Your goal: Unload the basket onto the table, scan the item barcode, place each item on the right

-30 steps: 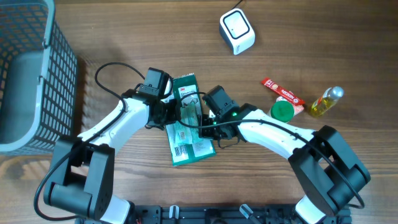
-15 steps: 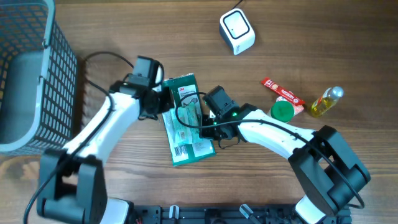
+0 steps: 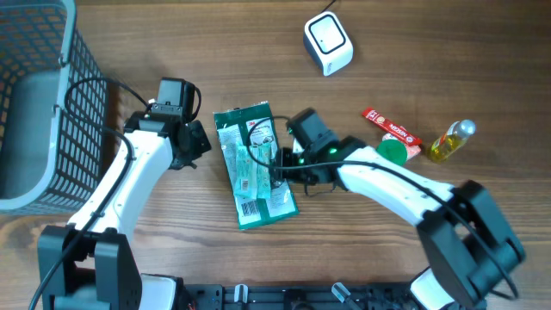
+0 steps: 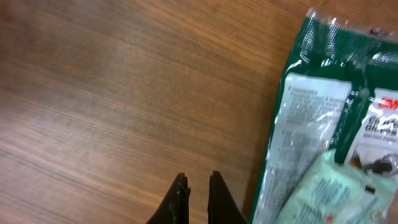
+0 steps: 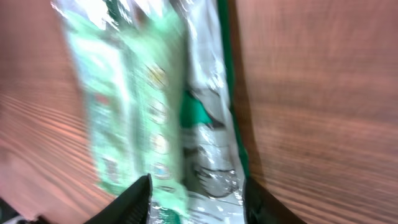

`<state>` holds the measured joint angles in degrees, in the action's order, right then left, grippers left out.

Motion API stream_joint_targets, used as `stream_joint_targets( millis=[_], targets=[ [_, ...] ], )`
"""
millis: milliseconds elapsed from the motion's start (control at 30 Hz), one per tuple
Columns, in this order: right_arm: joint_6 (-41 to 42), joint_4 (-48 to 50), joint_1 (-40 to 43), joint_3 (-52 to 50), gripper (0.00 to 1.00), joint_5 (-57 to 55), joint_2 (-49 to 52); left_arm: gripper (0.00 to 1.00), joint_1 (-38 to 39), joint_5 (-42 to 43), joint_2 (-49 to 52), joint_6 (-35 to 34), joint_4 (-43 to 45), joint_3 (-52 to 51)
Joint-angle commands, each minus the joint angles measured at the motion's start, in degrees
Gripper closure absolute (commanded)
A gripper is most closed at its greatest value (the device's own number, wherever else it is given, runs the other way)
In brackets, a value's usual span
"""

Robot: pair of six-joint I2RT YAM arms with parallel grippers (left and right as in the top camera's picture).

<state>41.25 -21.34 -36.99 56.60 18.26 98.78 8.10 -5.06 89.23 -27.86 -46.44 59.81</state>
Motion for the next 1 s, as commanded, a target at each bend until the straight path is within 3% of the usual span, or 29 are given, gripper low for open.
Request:
stream_joint_targets(
  millis=[0, 267, 400, 500, 967],
  targets=[
    [-4.17, -1.31, 2.71, 1.66, 0.41, -6.29, -2.97, 0.96, -0.11, 4.07, -0.17, -1.36, 3.96, -4.48],
    [-3.54, -2.56, 3.98, 1.18, 0.42, -7.98, -1.49, 0.96, 1.16, 13.16, 3.5, 1.29, 9.79, -9.25],
    [-3.52, -4.24, 3.96, 1.03, 0.54, -6.4, -1.46, 0.96, 2.71, 15.58, 3.67, 3.72, 9.11, -9.22],
    [-2.01, -7.06, 3.96, 0.98, 0.54, -5.18, -1.11, 0.96, 3.39, 17.9, 3.67, 5.16, 8.94, -9.22],
    [6.19, -1.81, -2.91, -6.71, 0.54, -0.13, -0.61, 0.96, 3.41, 17.68, 3.69, 8.37, 12.83, -9.25]
  ],
)
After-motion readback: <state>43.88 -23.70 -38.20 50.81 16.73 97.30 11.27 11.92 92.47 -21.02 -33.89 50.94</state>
